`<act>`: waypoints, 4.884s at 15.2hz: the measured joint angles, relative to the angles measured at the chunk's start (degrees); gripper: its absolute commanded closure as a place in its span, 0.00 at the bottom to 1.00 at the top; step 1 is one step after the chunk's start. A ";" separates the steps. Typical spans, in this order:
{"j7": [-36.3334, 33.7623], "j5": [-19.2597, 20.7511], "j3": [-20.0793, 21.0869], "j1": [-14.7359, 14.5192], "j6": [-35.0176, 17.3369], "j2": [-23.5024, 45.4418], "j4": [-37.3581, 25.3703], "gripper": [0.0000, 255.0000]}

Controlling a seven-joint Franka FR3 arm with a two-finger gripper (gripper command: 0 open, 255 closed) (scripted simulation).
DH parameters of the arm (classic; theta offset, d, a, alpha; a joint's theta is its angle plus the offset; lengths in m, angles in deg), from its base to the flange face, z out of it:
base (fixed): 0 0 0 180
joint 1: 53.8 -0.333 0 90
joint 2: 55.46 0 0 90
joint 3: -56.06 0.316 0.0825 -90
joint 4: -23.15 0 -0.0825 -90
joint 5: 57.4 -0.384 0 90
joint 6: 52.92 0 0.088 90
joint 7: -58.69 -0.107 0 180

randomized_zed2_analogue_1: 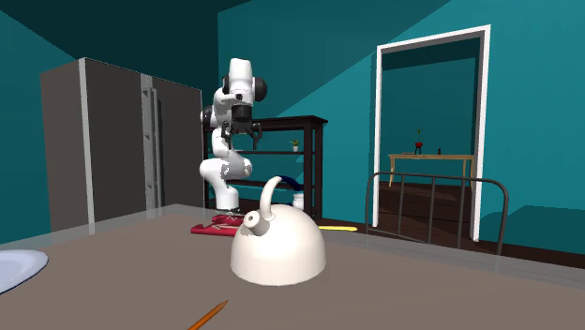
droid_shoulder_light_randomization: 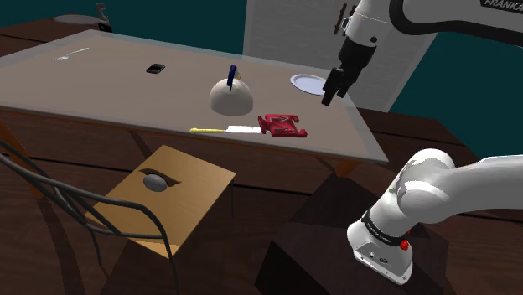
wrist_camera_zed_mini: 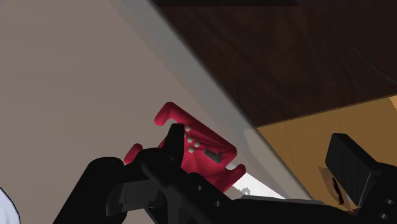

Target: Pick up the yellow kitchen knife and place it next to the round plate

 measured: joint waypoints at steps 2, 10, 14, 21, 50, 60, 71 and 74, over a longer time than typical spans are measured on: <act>0.67 0.13 -0.15 -0.22 -0.77 1.03 -0.22 0.00; 11.26 1.48 -2.09 -3.57 -12.66 16.53 -3.47 0.00; 16.82 1.70 -2.61 -5.25 -17.49 25.21 -7.19 0.00; 26.03 1.61 -2.35 -7.77 -23.86 40.37 -15.71 0.00; 37.54 2.47 0.65 -10.72 -32.79 63.30 -29.32 1.00; 37.63 2.55 0.39 -10.46 -31.26 62.62 -30.14 1.00; 37.78 2.34 0.49 -10.51 -23.63 59.86 -34.98 1.00; 37.96 2.28 0.45 -10.43 -21.93 59.28 -36.12 1.00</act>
